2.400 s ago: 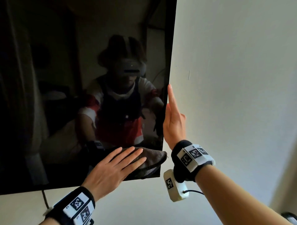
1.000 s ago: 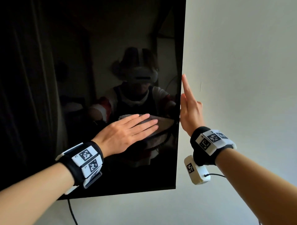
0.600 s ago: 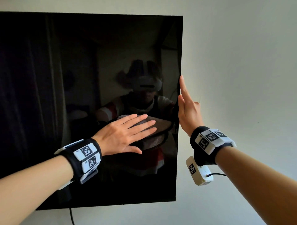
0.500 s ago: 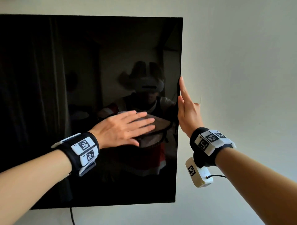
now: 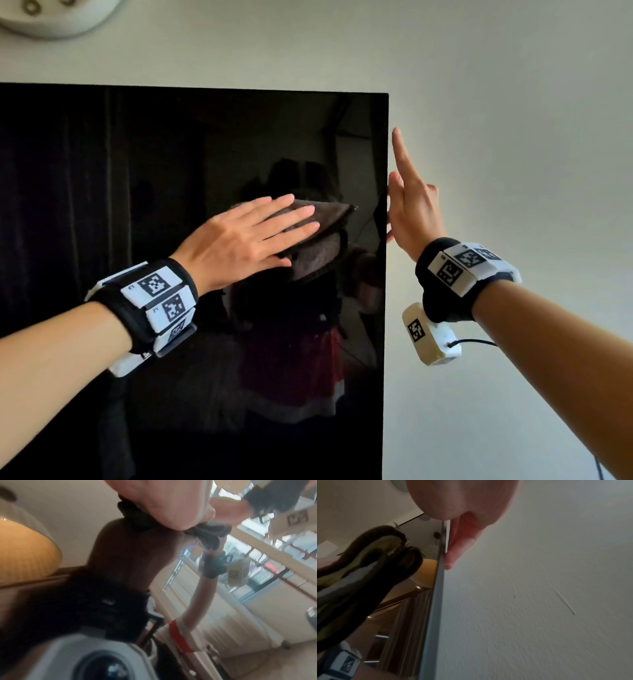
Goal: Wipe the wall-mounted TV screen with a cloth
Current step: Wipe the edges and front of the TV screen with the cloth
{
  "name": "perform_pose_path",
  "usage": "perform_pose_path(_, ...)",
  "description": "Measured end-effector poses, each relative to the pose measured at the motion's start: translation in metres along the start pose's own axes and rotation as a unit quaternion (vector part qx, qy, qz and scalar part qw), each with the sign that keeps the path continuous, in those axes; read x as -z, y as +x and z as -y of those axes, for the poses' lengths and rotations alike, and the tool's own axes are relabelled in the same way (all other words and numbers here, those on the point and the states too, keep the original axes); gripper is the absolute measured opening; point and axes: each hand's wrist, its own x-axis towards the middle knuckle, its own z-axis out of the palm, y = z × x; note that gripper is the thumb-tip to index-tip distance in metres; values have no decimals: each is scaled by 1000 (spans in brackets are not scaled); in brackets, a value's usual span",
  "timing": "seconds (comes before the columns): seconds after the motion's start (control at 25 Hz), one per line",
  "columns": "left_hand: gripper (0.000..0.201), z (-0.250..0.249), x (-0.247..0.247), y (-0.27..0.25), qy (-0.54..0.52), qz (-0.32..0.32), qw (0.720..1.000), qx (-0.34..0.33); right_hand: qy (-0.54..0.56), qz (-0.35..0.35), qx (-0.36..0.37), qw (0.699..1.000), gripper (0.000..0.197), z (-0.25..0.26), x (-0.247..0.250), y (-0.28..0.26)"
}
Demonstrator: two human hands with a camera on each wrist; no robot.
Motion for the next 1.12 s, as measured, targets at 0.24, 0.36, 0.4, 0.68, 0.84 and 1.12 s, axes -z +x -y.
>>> perform_pose_path(0.24,52,26,3,26,-12,-3,1000,-12,5,-32,2,999,53,1,-5,13)
perform_pose_path(0.36,53,22,0,42,-17,2,1000,-25,11,-47,-1,999,50,1,-6,13)
perform_pose_path(0.4,53,23,-2,46,-12,10,998,-62,19,-46,-5,999,50,1,-6,13)
perform_pose_path(0.68,51,53,-1,82,-69,-37,995,68,43,-22,0,999,50,2,-3,12)
perform_pose_path(0.84,51,58,0,95,-49,-23,998,-25,77,-18,-8,997,50,-2,-3,15)
perform_pose_path(1.12,52,89,2,101,-50,-10,998,-37,91,-16,-28,995,52,18,14,56)
